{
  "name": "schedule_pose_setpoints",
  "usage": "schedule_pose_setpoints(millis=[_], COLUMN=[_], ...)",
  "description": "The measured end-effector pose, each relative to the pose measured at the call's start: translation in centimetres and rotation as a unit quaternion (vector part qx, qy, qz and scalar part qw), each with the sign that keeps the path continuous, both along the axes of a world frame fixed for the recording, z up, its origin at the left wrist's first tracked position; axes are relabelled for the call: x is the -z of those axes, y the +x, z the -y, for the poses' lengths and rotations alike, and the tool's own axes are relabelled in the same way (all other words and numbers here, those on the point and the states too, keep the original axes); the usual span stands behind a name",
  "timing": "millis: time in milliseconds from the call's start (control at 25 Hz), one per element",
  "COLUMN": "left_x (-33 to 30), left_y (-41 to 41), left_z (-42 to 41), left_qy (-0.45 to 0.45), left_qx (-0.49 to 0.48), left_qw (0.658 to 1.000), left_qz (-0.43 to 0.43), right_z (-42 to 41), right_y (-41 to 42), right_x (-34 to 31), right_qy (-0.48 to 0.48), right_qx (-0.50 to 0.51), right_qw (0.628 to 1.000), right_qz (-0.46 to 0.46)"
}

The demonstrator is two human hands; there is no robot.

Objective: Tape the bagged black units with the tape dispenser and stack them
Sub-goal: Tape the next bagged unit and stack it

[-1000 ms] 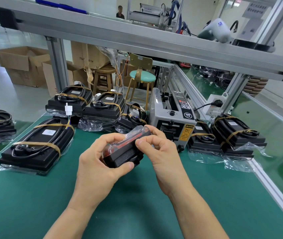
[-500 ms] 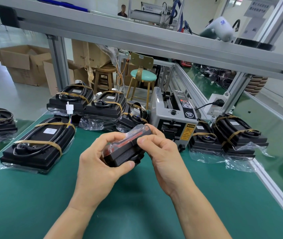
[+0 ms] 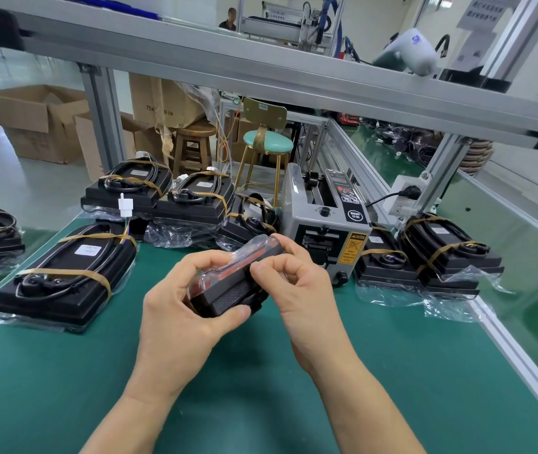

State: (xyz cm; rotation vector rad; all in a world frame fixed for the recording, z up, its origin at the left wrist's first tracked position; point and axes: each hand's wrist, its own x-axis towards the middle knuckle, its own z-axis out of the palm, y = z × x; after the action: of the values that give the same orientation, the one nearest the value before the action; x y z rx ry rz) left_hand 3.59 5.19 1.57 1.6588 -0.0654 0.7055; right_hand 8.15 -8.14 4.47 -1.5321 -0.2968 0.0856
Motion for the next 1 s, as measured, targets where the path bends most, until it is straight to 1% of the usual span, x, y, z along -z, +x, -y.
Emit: schedule_pose_setpoints(millis=[80, 120, 200, 280, 360, 440, 520, 600, 840, 920, 1000], left_x=[-0.1, -0.2, -0.2, -0.2, -0.2, -0.3, -0.4, -0.4, -0.6, -0.7, -0.6], left_y=[0.0, 0.0, 0.0, -0.1, -0.1, 0.0, 0.0, 0.0, -0.2, -0.3, -0.4], left_z=[0.0, 0.0, 0.0, -0.1, -0.1, -0.2, -0.2, -0.3, -0.5, -0.6, -0.8], left_qy=[0.003, 0.001, -0.003, -0.005, -0.006, -0.001, -0.005, -0.012, -0.003, -0.013, -0.029], left_qx=[0.001, 0.003, 0.008, 0.009, 0.006, 0.007, 0.009, 0.007, -0.001, -0.001, 0.006], left_qw=[1.0, 1.0, 1.0, 1.0, 1.0, 1.0, 1.0, 1.0, 1.0, 1.0, 1.0], left_qz=[0.001, 0.001, 0.002, 0.002, 0.001, -0.001, -0.004, -0.002, -0.01, -0.008, -0.005], right_z=[-0.2, -0.3, -0.2, -0.2, -0.6, -0.9, -0.9, -0.9, -1.0, -0.7, -0.7], right_y=[0.0, 0.1, 0.1, 0.0, 0.0, 0.1, 0.2, 0.2, -0.5, -0.4, -0.3], right_x=[0.6, 0.8, 0.9, 0.9, 1.0, 0.9, 0.6, 0.5, 0.1, -0.1, -0.1], right_qy=[-0.024, -0.019, 0.042, 0.09, 0.057, 0.028, 0.044, 0.058, -0.019, -0.032, -0.021], right_qx=[0.03, 0.042, 0.055, 0.042, 0.033, 0.046, 0.049, 0.027, 0.006, -0.018, -0.032], right_qw=[0.999, 0.999, 0.998, 0.995, 0.998, 0.999, 0.998, 0.998, 1.0, 0.999, 0.999], right_qz=[0.024, 0.026, 0.005, -0.022, -0.014, -0.003, -0.015, -0.026, 0.01, 0.013, 0.001])
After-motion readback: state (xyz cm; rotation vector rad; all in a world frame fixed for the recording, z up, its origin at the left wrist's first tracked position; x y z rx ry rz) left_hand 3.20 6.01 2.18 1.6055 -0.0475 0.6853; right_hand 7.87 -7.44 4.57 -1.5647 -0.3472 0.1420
